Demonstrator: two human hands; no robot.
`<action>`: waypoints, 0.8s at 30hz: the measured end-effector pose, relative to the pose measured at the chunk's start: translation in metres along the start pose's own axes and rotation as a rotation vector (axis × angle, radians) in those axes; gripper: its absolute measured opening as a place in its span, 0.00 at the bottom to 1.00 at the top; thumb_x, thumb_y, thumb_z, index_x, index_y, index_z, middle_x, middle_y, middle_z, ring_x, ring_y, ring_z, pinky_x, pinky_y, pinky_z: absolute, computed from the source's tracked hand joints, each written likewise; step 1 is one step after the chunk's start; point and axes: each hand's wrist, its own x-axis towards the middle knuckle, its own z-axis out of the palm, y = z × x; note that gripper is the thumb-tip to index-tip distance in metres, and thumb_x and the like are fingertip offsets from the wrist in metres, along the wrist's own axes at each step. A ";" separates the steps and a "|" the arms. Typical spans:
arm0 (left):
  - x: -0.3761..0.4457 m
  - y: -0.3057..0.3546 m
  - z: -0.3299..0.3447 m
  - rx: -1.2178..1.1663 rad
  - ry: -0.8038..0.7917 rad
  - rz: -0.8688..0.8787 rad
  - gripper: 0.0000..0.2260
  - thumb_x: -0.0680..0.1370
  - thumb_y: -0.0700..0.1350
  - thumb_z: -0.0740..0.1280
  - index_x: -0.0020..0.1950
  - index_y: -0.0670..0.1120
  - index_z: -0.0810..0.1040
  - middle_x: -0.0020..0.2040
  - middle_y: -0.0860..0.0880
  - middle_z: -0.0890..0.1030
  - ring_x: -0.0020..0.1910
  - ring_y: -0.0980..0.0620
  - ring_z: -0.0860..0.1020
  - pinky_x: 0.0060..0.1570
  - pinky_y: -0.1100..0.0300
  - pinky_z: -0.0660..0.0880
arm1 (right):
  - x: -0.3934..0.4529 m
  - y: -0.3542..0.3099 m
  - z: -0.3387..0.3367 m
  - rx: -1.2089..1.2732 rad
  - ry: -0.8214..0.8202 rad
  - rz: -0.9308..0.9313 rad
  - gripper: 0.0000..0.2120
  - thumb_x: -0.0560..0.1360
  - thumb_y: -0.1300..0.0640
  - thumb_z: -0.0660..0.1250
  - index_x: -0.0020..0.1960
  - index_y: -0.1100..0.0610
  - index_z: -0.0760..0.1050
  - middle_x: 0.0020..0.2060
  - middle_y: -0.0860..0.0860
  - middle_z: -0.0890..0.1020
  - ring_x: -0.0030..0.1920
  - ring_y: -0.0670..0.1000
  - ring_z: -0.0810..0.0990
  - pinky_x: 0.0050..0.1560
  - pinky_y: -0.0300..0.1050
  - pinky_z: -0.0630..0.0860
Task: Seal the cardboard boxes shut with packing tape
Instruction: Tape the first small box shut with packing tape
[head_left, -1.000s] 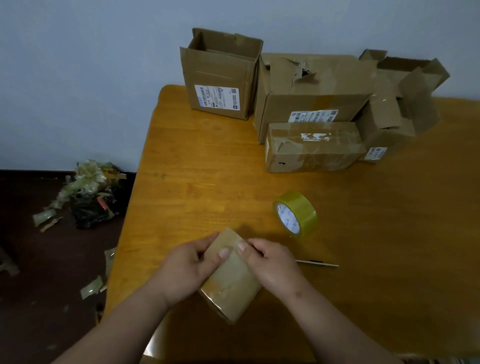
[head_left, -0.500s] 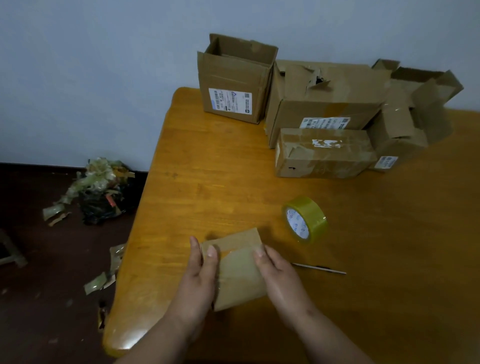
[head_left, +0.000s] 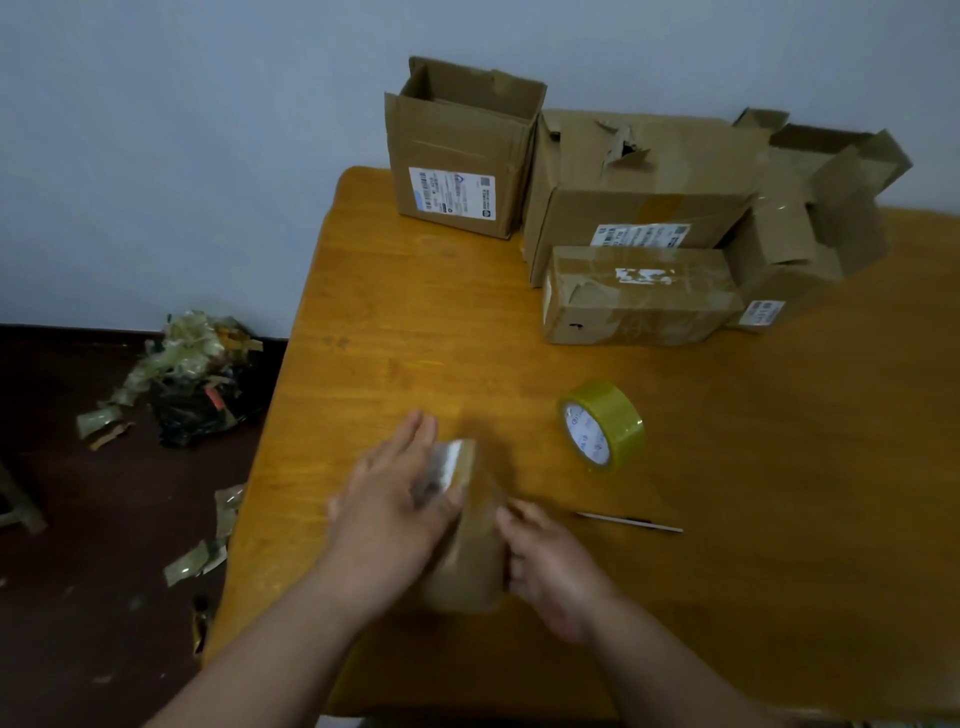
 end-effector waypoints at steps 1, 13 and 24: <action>0.003 -0.006 0.002 0.212 0.028 0.003 0.42 0.73 0.67 0.65 0.79 0.62 0.43 0.78 0.64 0.42 0.78 0.55 0.44 0.75 0.45 0.50 | 0.000 0.005 0.006 -0.164 0.117 -0.041 0.15 0.80 0.53 0.65 0.67 0.50 0.70 0.65 0.53 0.78 0.62 0.52 0.78 0.63 0.49 0.74; -0.003 -0.036 0.005 -0.291 0.039 -0.160 0.50 0.70 0.49 0.78 0.80 0.55 0.46 0.75 0.53 0.64 0.63 0.58 0.69 0.55 0.63 0.69 | -0.004 0.012 0.052 -0.479 0.178 -0.400 0.55 0.62 0.31 0.73 0.79 0.43 0.47 0.73 0.41 0.63 0.72 0.44 0.65 0.72 0.45 0.65; -0.009 -0.064 0.006 -0.675 -0.001 -0.299 0.34 0.70 0.71 0.65 0.74 0.67 0.61 0.68 0.58 0.72 0.66 0.55 0.72 0.69 0.53 0.67 | -0.001 0.015 0.055 -0.393 0.241 -0.470 0.39 0.73 0.36 0.65 0.78 0.45 0.54 0.65 0.45 0.77 0.62 0.44 0.78 0.65 0.50 0.74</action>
